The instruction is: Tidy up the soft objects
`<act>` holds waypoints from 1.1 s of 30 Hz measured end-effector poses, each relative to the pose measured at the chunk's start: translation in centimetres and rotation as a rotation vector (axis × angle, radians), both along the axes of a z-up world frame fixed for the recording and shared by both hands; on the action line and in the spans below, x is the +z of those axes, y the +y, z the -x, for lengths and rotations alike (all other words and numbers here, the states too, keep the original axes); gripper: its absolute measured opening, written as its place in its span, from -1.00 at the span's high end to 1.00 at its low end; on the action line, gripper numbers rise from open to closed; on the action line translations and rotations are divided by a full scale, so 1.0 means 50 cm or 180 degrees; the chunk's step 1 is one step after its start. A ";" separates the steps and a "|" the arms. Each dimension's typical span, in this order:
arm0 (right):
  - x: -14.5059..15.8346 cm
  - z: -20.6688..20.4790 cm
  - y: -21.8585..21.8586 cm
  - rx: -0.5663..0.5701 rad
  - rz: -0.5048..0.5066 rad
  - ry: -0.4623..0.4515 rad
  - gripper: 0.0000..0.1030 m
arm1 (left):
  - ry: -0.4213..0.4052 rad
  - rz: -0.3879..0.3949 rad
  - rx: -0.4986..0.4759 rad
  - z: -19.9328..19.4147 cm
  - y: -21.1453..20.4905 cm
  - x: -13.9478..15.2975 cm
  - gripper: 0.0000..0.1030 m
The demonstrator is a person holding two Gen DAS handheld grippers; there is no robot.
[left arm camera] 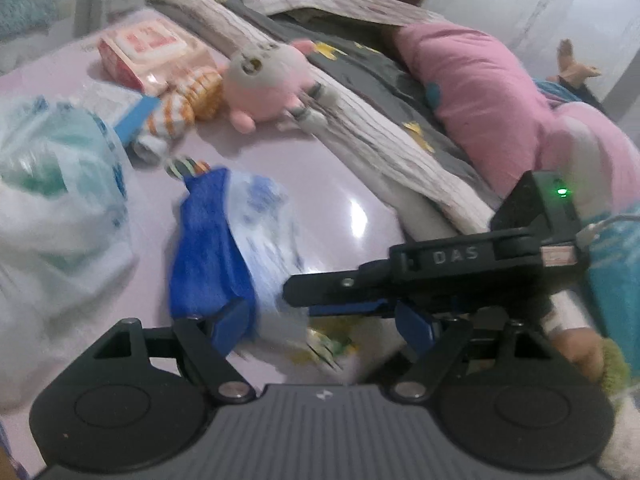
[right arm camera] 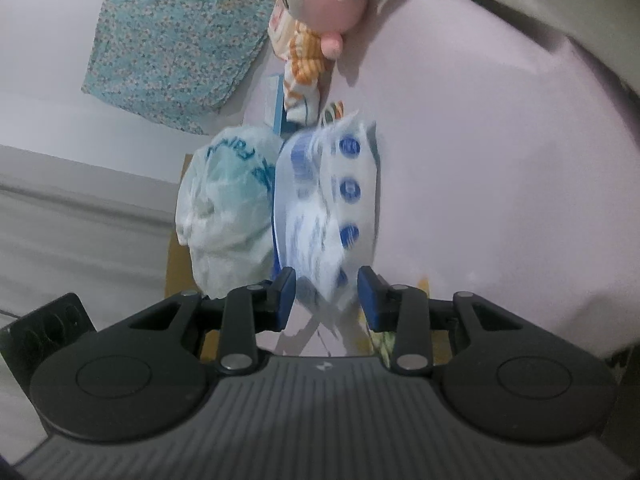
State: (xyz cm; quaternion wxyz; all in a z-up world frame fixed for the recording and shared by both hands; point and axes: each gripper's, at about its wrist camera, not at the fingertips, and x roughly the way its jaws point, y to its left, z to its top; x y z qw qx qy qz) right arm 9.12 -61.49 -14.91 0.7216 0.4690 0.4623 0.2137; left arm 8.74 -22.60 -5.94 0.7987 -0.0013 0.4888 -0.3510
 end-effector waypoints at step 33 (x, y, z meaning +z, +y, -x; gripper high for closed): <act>0.049 -0.041 -0.002 -0.0375 0.0290 -0.0424 -0.54 | -0.0364 -0.0458 0.0304 -0.080 -0.020 -0.022 -0.71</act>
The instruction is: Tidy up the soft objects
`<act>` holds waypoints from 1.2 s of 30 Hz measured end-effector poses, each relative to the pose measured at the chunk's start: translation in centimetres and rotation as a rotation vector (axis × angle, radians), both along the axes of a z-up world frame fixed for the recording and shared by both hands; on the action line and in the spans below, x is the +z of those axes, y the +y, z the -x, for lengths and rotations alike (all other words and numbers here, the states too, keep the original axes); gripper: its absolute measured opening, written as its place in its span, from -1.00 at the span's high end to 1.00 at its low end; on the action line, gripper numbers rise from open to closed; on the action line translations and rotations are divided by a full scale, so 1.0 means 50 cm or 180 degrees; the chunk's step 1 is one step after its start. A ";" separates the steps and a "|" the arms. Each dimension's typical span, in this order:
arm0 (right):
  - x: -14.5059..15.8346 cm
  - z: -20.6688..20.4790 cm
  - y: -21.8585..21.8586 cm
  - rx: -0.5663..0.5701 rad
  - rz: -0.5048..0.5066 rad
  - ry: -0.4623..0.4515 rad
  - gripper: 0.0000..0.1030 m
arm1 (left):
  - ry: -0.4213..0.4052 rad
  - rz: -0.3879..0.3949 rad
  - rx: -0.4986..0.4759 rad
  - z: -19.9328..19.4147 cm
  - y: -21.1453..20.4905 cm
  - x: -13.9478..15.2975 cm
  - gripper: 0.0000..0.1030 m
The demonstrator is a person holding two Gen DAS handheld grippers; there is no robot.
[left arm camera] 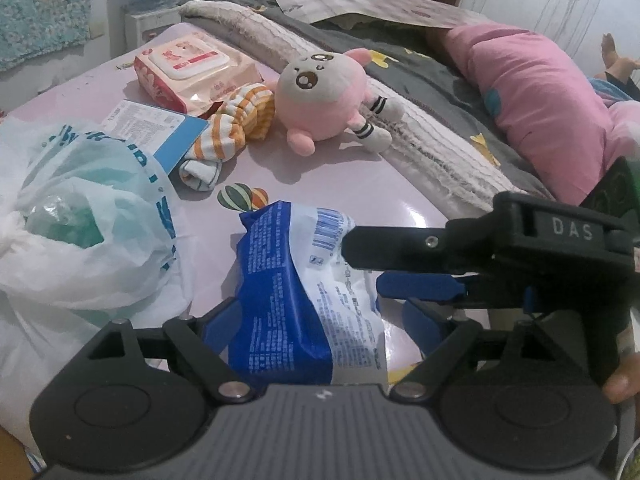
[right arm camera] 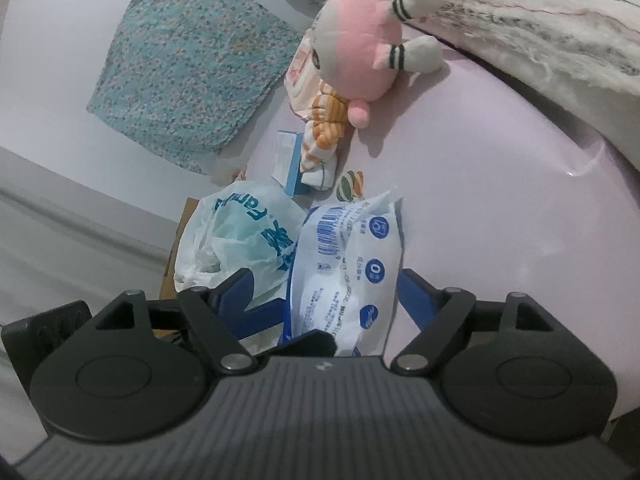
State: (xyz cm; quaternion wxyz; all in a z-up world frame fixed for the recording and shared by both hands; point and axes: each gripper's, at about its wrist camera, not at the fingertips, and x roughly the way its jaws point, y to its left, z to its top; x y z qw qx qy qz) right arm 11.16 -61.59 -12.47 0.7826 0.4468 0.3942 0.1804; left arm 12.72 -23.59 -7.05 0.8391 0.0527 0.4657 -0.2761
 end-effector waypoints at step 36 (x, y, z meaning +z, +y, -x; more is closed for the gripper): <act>0.012 0.105 -0.006 -0.0021 0.0073 0.0137 -0.54 | 0.0040 0.0202 -0.0183 0.088 0.032 0.031 -0.75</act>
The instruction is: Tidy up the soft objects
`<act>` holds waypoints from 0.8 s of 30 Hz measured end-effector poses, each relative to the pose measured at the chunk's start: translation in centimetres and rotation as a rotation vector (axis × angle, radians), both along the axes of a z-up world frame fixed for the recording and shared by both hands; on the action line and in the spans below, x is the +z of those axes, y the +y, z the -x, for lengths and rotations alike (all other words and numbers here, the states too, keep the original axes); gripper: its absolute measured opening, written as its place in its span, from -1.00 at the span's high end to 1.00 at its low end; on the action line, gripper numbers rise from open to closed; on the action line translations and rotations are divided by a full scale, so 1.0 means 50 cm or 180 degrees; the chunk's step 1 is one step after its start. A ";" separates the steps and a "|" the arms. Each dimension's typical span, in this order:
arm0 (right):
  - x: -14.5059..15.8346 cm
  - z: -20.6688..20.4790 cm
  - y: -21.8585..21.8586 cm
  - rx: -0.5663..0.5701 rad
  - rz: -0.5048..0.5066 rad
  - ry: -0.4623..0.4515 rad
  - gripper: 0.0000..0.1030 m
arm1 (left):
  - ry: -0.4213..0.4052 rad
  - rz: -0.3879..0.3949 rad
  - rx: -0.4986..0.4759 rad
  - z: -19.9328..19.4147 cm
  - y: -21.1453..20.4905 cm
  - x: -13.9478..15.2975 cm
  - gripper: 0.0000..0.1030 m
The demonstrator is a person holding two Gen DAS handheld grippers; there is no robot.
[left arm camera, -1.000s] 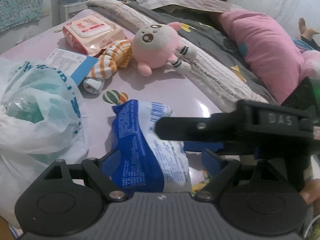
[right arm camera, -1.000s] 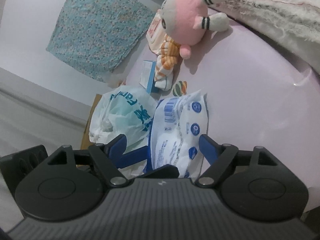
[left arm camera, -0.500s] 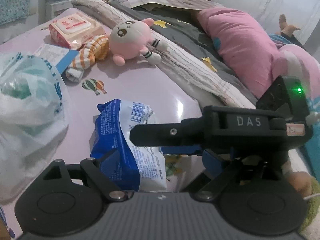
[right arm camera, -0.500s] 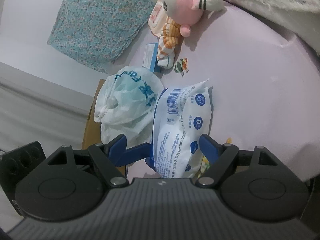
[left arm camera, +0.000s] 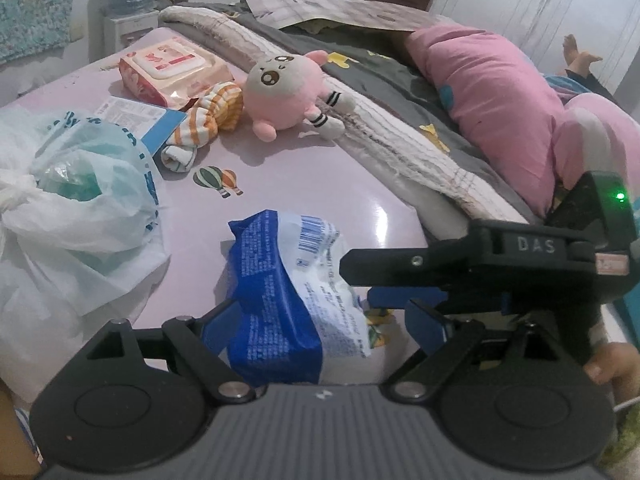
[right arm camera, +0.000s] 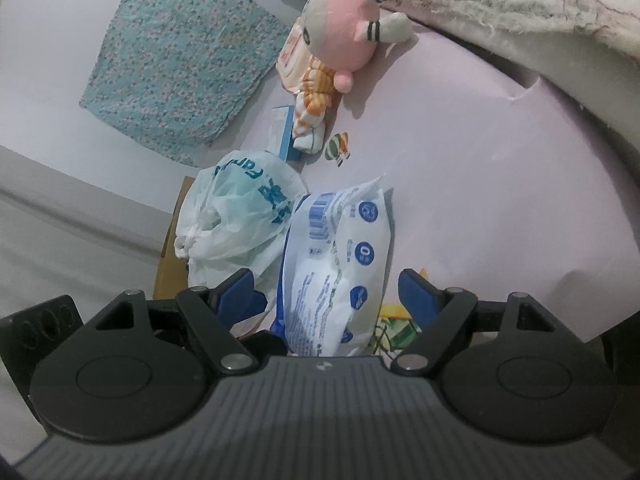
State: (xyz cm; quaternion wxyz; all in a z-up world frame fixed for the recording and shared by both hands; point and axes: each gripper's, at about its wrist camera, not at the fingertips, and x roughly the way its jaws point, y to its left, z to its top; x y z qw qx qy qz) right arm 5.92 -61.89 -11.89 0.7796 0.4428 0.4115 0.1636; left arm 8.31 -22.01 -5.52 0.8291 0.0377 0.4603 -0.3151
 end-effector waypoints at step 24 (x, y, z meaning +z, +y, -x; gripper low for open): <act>0.002 -0.040 0.040 -0.0097 0.0331 0.0117 0.15 | 0.0159 -0.0018 0.0226 -0.051 0.010 -0.034 -0.10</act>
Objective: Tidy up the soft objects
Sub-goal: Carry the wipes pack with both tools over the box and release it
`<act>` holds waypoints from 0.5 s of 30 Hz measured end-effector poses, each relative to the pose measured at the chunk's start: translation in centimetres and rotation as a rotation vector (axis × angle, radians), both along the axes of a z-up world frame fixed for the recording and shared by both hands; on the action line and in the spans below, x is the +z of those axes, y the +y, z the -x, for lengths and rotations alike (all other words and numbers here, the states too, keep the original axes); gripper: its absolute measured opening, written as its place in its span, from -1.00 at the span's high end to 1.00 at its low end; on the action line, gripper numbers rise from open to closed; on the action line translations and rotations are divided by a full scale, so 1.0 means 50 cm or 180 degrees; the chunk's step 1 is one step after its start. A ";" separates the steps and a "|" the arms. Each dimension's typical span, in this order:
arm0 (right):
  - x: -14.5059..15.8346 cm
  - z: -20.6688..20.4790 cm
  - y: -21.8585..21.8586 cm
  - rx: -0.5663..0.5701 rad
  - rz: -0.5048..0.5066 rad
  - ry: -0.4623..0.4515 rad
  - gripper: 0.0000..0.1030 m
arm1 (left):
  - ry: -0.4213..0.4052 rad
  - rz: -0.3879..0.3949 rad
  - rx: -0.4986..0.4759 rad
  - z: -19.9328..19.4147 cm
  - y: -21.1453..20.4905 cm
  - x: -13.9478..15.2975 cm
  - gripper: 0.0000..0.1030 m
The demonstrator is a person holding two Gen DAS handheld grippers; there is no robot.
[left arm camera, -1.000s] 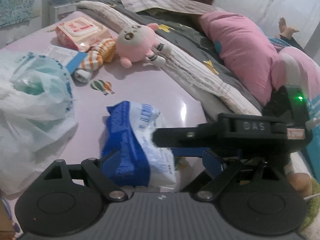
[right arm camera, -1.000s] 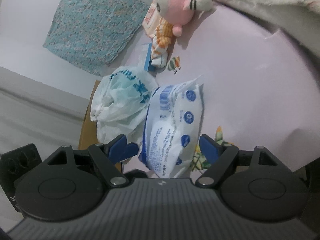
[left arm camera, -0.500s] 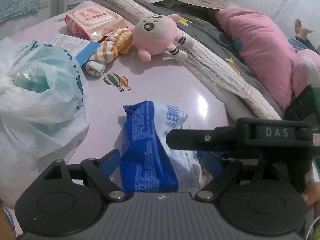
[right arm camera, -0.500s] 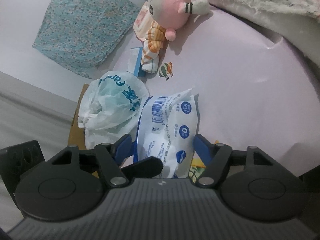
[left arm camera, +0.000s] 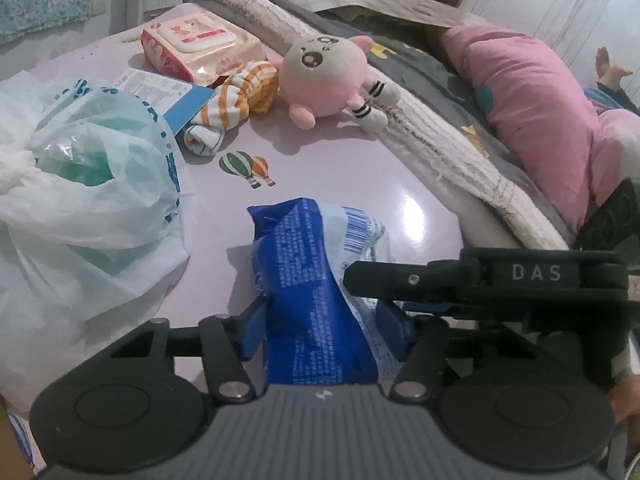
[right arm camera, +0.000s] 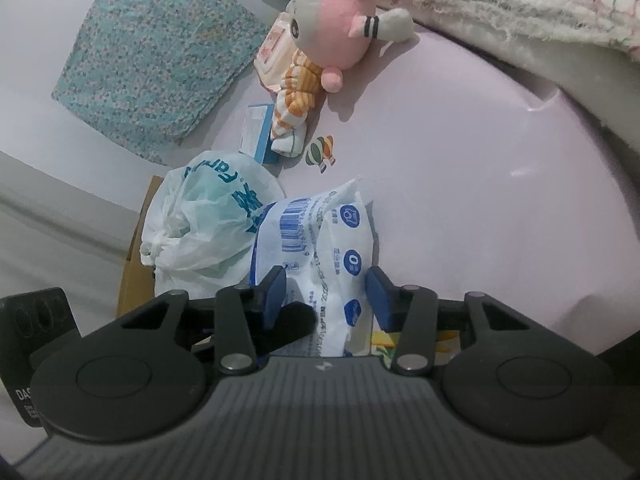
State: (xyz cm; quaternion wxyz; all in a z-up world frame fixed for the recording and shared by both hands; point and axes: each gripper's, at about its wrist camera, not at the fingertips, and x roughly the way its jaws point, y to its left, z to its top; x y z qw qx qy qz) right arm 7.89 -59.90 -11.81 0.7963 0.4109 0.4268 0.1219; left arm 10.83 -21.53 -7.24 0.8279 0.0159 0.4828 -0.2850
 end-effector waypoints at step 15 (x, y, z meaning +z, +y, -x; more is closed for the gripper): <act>0.157 0.025 0.023 0.0061 0.0005 -0.0598 0.15 | -0.0431 0.0423 0.0239 0.052 0.066 0.151 -0.03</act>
